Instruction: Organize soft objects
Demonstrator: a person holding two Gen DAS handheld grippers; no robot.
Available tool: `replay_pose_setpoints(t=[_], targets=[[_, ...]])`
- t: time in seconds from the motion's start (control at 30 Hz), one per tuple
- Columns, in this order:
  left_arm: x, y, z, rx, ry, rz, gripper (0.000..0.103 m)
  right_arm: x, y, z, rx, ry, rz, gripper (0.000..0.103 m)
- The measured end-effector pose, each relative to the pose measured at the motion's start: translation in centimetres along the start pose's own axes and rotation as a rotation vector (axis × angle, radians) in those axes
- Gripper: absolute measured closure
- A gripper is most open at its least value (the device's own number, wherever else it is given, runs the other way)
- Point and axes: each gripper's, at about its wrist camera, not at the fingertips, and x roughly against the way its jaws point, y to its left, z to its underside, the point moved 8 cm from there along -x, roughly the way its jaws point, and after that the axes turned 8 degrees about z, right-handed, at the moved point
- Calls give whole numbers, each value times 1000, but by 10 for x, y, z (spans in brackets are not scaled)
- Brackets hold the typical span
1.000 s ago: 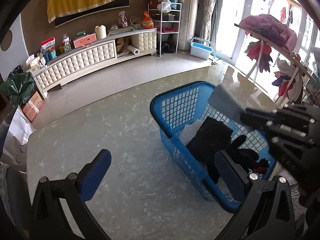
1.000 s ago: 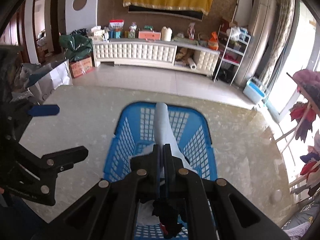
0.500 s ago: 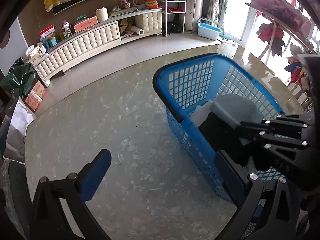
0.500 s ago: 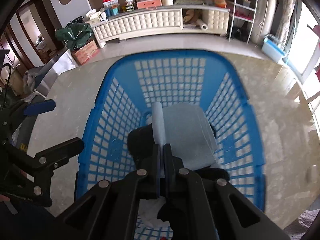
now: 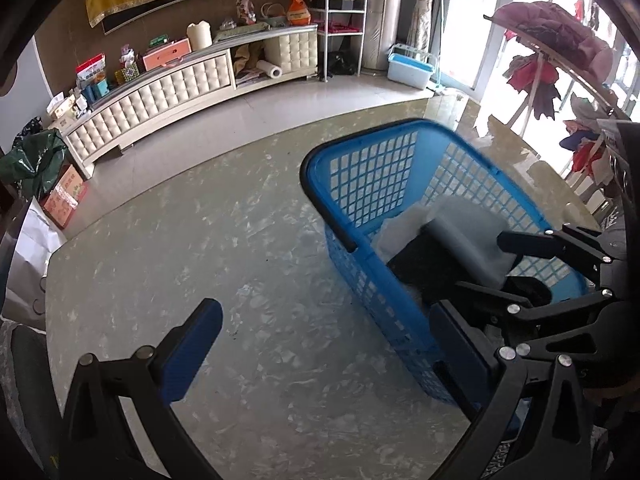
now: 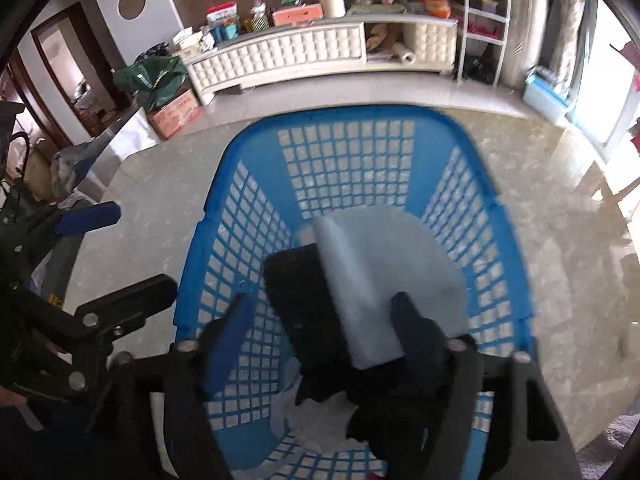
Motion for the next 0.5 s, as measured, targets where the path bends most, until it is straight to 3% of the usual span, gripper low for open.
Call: replay_pose_setpoints(t=[0.3,0.5], targets=[[37,-15,-4,-20,-100,54,0,41,-16,11,-70,-83,30,1],[77,-20,-5,-47,-207,15,0,77,-11,4,-93,-200,73,0]])
